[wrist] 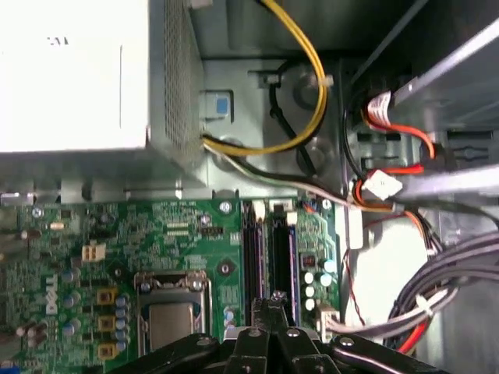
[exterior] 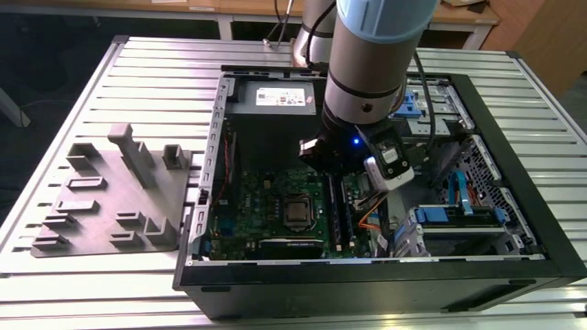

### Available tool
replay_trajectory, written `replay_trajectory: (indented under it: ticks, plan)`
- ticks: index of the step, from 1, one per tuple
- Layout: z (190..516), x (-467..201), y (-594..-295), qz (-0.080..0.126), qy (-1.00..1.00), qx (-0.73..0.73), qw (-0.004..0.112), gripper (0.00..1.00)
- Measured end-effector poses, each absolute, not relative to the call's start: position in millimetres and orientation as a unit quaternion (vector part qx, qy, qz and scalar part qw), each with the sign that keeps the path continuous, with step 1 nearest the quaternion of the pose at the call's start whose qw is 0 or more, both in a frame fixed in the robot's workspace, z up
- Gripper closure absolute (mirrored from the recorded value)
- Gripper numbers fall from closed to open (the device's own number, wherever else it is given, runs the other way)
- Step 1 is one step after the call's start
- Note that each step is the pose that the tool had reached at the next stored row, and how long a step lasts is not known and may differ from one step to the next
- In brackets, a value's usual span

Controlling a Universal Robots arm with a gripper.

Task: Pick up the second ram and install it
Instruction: 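Press down the second ram until it locks into place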

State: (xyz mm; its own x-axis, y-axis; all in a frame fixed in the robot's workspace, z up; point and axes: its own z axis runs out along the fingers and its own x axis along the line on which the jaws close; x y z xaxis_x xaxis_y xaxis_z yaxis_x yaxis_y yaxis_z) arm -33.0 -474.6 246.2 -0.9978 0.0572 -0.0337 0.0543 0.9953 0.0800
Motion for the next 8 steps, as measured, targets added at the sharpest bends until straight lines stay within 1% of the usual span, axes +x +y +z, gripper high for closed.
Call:
replay_trajectory:
  ticks: [8]
  plan:
    - [246.1,-33.0,-464.6,0.04,0.999,0.028,0.018,0.93]
